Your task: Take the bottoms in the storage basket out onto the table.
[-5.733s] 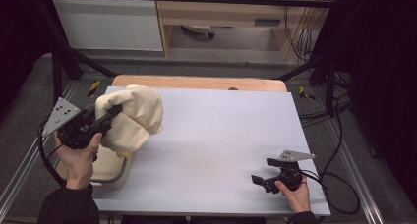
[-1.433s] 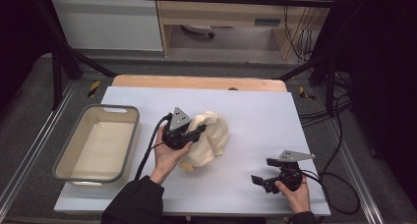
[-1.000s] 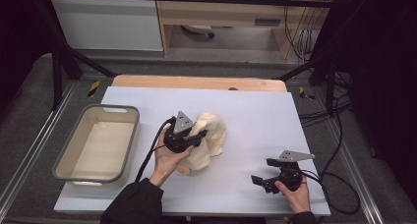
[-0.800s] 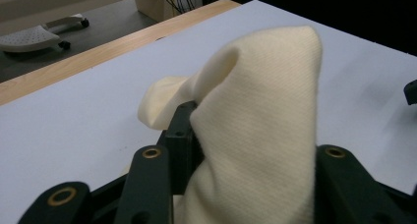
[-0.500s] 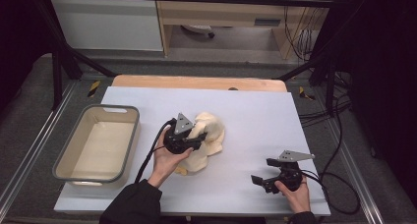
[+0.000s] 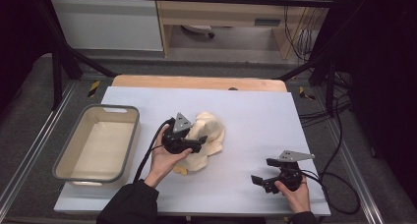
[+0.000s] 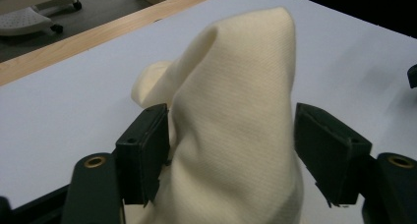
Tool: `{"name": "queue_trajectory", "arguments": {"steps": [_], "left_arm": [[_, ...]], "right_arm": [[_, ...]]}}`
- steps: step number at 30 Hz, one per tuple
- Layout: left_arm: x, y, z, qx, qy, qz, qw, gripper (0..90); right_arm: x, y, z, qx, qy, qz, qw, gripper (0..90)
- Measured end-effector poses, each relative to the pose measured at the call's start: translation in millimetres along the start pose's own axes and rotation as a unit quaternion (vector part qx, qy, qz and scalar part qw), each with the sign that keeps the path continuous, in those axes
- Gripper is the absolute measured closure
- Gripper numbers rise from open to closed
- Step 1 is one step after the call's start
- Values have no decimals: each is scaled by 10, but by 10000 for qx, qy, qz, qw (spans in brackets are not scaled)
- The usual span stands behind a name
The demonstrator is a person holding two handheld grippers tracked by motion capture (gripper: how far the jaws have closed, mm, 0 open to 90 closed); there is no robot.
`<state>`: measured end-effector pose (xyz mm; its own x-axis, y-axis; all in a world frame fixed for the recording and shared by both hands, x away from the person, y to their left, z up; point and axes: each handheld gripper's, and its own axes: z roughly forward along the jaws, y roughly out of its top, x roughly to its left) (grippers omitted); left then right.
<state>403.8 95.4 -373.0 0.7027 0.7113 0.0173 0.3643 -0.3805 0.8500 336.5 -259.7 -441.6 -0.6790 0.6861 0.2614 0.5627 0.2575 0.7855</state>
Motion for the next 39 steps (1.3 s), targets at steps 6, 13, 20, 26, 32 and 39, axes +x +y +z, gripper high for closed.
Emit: {"name": "queue_trajectory", "arguments": {"steps": [6,13,20,26,32,39], "left_arm": [[22,8,-44,35,-11,-20,10000,192],[45,4,-112,75,-50,-31,10000,122],[52,-22,-198,97,-62,31,9999,78],[80,-63,-283,114,-56,31,9999,57],[109,-103,-375,124,3,49,9999,50],[133,-178,-486,132,42,79,9999,49]], "right_arm": [[0,0,-1,-4,-1,-1,10000,5],[-1,0,-2,-3,-6,-8,10000,5],[0,1,-2,-3,-9,4,10000,5],[0,1,-1,1,-8,7,10000,5],[0,1,-3,-9,-4,9,10000,5],[0,1,-3,-12,-6,10,10000,5]]}}
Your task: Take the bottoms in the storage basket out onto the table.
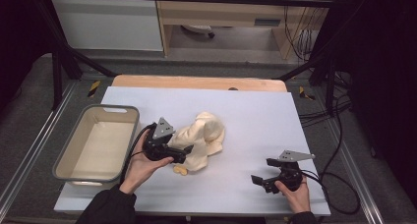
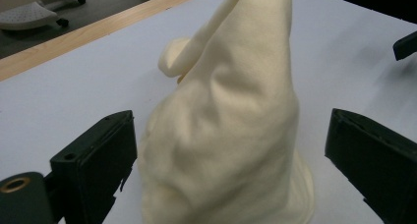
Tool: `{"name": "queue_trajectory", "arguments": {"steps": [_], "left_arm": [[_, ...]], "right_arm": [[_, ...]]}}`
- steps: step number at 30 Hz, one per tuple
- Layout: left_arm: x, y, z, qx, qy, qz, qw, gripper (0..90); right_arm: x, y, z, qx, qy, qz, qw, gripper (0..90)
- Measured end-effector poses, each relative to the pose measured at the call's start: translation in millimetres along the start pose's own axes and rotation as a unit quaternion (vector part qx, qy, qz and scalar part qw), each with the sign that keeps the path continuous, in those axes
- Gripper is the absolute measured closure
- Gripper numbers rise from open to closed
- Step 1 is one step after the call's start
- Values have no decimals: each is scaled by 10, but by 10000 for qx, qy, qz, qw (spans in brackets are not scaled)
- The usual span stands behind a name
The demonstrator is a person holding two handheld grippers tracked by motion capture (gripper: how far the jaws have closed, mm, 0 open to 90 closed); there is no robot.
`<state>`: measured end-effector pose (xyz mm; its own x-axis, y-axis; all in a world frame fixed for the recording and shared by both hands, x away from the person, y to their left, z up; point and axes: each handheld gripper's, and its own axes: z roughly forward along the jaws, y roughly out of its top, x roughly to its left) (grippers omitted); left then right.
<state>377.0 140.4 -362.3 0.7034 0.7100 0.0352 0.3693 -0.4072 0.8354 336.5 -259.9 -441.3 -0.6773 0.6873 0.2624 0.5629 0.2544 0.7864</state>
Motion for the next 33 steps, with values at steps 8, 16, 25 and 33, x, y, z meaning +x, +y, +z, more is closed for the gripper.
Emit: {"name": "queue_trajectory", "arguments": {"steps": [8,16,25,33], "left_arm": [[64,-121,-125,-39,47,-84,9999,49],[118,-269,-233,-45,90,-176,9998,50],[159,-445,-298,-29,91,-307,9995,50],[142,-571,-345,12,64,-339,9994,50]], "right_arm": [[-1,-1,2,10,-5,-3,10000,5],[-1,0,1,6,-9,-1,10000,5],[-4,0,-1,6,-13,-5,10000,5],[-5,1,-1,-3,-14,-19,10000,5]]}}
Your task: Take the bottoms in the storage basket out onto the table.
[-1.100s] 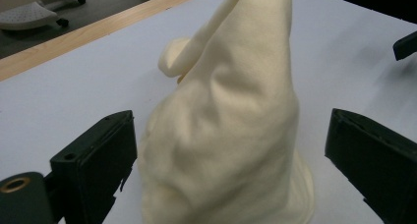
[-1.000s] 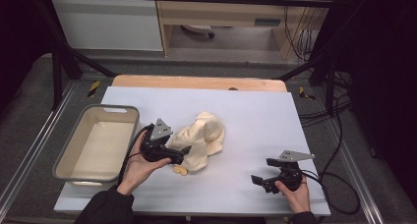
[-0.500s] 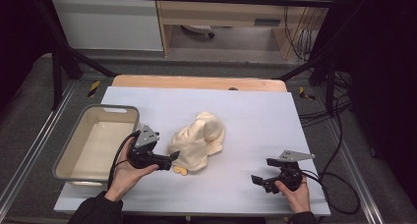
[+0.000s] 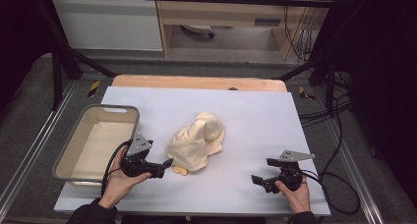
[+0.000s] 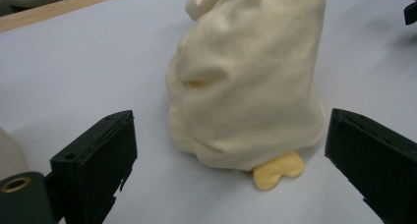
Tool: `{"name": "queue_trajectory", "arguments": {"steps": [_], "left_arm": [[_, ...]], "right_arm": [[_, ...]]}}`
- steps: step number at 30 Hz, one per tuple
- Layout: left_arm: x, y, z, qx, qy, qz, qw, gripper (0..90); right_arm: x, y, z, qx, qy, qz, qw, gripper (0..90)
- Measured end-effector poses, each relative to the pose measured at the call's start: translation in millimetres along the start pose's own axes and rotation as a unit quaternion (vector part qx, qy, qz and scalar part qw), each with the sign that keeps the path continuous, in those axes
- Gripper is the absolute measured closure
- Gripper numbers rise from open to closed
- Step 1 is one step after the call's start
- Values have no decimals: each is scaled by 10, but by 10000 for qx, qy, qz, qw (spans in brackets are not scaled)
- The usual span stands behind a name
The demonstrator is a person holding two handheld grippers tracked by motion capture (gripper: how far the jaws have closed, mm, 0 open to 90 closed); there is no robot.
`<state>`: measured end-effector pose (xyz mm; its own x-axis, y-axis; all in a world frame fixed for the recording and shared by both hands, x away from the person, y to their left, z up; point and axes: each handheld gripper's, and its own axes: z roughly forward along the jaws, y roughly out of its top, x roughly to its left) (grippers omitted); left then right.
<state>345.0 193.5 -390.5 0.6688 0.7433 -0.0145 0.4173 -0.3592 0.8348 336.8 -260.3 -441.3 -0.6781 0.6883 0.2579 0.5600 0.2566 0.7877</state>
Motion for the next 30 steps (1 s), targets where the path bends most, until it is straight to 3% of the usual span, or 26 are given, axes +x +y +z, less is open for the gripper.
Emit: {"name": "queue_trajectory", "arguments": {"steps": [18,30], "left_arm": [[-24,-228,-9,144,-22,-39,9999,49],[-58,-288,19,228,3,39,9997,47]], "right_arm": [[4,-1,-2,5,2,12,10000,5],[4,0,-6,9,14,9,10000,5]]}}
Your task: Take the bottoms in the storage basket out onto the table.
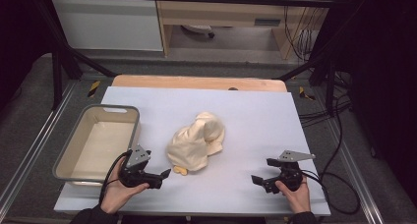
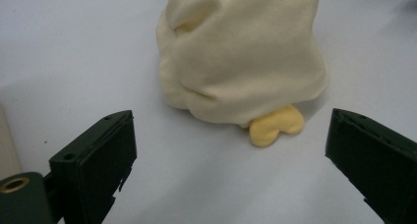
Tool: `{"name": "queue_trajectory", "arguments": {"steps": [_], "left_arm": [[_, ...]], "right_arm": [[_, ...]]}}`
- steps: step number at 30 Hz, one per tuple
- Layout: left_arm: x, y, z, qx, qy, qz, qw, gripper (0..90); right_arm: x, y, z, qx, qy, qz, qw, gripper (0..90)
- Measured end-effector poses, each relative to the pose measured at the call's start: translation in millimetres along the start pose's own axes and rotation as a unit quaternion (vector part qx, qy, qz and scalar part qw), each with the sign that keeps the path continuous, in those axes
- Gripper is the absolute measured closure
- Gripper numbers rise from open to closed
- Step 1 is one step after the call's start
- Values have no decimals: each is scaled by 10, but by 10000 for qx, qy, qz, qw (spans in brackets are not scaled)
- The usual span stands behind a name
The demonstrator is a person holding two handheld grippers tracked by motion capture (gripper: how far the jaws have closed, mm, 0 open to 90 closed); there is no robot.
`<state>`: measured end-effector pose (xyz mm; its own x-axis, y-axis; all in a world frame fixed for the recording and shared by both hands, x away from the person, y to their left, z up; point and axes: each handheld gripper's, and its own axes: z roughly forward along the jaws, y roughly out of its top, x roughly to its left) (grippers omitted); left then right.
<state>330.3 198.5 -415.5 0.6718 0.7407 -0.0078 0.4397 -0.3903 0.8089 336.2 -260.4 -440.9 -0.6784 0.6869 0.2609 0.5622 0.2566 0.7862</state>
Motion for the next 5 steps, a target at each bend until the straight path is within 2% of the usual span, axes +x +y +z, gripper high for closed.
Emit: {"name": "queue_trajectory", "arguments": {"steps": [5], "left_arm": [[-2,-4,1,-7,5,12,10000,46]], "right_arm": [[-1,1,0,-9,2,-9,10000,5]]}}
